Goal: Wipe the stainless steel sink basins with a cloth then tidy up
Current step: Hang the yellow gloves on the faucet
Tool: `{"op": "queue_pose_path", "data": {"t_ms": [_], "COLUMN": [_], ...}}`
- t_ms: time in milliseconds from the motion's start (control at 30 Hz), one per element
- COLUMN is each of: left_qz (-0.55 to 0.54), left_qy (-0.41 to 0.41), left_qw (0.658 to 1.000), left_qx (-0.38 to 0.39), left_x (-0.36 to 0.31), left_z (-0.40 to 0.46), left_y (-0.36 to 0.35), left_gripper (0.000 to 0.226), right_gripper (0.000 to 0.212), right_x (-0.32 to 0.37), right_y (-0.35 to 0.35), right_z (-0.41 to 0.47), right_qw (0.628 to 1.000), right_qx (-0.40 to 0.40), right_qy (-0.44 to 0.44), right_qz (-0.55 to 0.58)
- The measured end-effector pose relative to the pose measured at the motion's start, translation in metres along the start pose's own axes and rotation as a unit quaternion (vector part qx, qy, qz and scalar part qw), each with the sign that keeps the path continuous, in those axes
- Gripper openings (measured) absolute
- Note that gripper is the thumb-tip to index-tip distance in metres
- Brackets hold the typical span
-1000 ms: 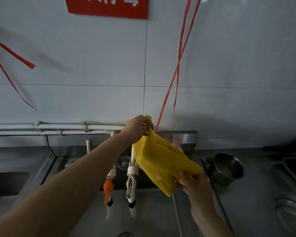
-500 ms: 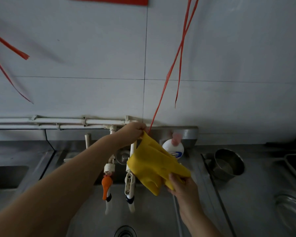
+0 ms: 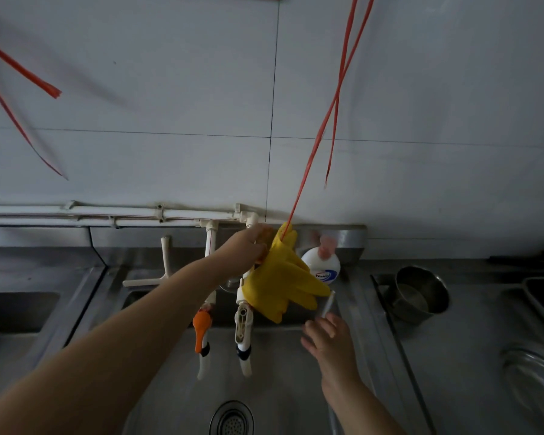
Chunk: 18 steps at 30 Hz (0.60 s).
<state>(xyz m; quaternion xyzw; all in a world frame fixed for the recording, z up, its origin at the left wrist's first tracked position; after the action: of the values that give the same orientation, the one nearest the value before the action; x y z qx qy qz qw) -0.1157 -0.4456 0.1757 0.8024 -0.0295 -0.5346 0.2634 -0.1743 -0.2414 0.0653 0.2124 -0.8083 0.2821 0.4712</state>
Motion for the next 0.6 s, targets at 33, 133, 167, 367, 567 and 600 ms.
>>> {"op": "queue_pose_path", "data": {"t_ms": [33, 133, 167, 367, 567, 600], "left_qz": [0.005, 0.011, 0.006, 0.024, 0.143, 0.166], "left_qy": [0.000, -0.003, -0.008, -0.031, -0.010, 0.000], "left_qw": [1.000, 1.000, 1.000, 0.998, 0.986, 0.982], "left_qx": [0.004, -0.001, -0.008, -0.054, -0.088, -0.091], "left_x": [0.000, 0.000, 0.001, 0.020, 0.049, 0.054], "left_z": [-0.002, -0.011, -0.015, -0.055, -0.116, -0.128], "left_y": [-0.001, -0.003, -0.003, 0.010, 0.029, 0.032], "left_gripper": [0.042, 0.036, 0.035, 0.025, 0.020, 0.019], "right_gripper": [0.059, 0.043, 0.036, 0.014, 0.007, 0.006], "right_x": [-0.001, -0.001, 0.001, 0.040, 0.070, 0.070], "right_y": [0.000, -0.003, -0.006, -0.041, -0.094, -0.104], "right_z": [-0.001, -0.009, -0.013, -0.048, -0.082, -0.087], "right_qw": [1.000, 0.999, 0.998, 0.941, 0.811, 0.797], "right_qx": [-0.009, -0.023, -0.021, 0.034, 0.062, 0.067], "right_qy": [-0.004, 0.000, 0.006, 0.158, 0.296, 0.302], "right_qz": [-0.001, -0.033, -0.056, -0.298, -0.501, -0.519]}}
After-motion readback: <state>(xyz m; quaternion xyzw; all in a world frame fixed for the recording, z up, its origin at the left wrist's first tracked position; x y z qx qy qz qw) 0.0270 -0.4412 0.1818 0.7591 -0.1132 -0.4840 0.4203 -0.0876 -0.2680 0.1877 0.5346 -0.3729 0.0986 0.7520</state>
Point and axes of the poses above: each hand's wrist, its own z-axis towards the middle knuckle, its own y-axis out of the back of the hand, x = y × z, the point moved 3 cm from there along z, towards the middle knuckle, and after that the axes turned 12 degrees about x, right-handed, at the moved point
